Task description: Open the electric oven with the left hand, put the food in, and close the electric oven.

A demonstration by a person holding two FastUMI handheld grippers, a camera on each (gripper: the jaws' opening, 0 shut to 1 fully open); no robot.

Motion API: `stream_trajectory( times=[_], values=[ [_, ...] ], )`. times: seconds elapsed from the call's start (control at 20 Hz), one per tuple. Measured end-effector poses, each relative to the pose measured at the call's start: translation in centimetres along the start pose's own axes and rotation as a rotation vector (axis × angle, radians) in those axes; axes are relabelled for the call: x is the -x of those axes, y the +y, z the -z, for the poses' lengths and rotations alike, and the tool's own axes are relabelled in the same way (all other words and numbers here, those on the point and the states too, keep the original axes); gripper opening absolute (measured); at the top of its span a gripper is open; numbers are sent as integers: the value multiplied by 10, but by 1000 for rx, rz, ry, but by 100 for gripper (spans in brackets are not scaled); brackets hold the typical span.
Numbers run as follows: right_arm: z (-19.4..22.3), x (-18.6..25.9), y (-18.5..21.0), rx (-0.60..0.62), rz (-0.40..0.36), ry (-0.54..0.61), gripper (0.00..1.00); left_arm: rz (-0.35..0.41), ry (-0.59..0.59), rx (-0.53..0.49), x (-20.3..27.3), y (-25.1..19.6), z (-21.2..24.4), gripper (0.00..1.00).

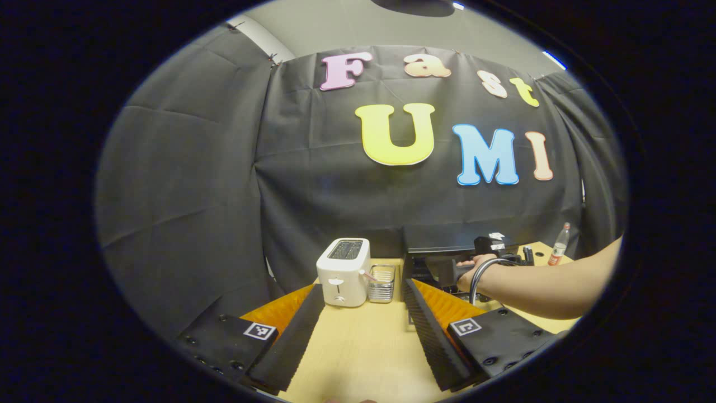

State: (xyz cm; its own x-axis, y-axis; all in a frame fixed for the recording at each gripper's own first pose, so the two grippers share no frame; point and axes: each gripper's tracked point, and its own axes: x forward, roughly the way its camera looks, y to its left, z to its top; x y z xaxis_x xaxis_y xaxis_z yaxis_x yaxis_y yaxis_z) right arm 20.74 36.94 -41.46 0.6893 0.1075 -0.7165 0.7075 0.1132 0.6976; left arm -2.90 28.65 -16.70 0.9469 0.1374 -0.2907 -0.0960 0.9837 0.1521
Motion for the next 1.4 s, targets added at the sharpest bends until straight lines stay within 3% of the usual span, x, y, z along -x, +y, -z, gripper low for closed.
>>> stream_trajectory(
  times=[0.15, 0.35, 0.4, 0.6, 0.65, 0.75, 0.95, 1.0, 1.05, 1.15, 1.3, 1.35, 1.4],
  values=[
    [5, 10, 13, 80, -69, 32, 7, 12, -8, 8, -7, -10, -6, 97],
    [6, 49, 10, 302, -78, 92, 30, 40, -18, 43, -20, -27, -19, 97],
    [0, 62, 10, 389, -83, 102, 30, 54, -14, 58, -25, -34, -21, 97],
    [-39, 134, 26, 769, -166, 68, 46, 112, -29, 64, -43, -69, -36, 97],
    [-53, 155, 31, 862, -192, 47, 51, 130, -36, 61, -48, -83, -40, 97],
    [-76, 194, 51, 1021, -261, -23, 51, 168, -44, 63, -53, -108, -51, 100],
    [-128, 283, 99, 1289, -413, -278, 51, 216, -91, 58, -55, -153, -86, 97],
    [-139, 302, 108, 1326, -440, -337, 51, 225, -107, 58, -53, -163, -98, 100],
    [-151, 320, 116, 1358, -468, -400, 51, 230, -123, 57, -52, -173, -108, 92],
    [-175, 356, 125, 1389, -517, -495, 51, 231, -152, 66, -50, -187, -125, 97],
    [-204, 376, 127, 1386, -534, -568, 94, 224, -152, 76, -56, -203, -130, 97],
    [-209, 381, 125, 1383, -538, -572, 99, 223, -141, 67, -61, -209, -126, 98],
    [-214, 381, 125, 1380, -534, -566, 90, 220, -123, 56, -66, -212, -120, 100]
  ],
)
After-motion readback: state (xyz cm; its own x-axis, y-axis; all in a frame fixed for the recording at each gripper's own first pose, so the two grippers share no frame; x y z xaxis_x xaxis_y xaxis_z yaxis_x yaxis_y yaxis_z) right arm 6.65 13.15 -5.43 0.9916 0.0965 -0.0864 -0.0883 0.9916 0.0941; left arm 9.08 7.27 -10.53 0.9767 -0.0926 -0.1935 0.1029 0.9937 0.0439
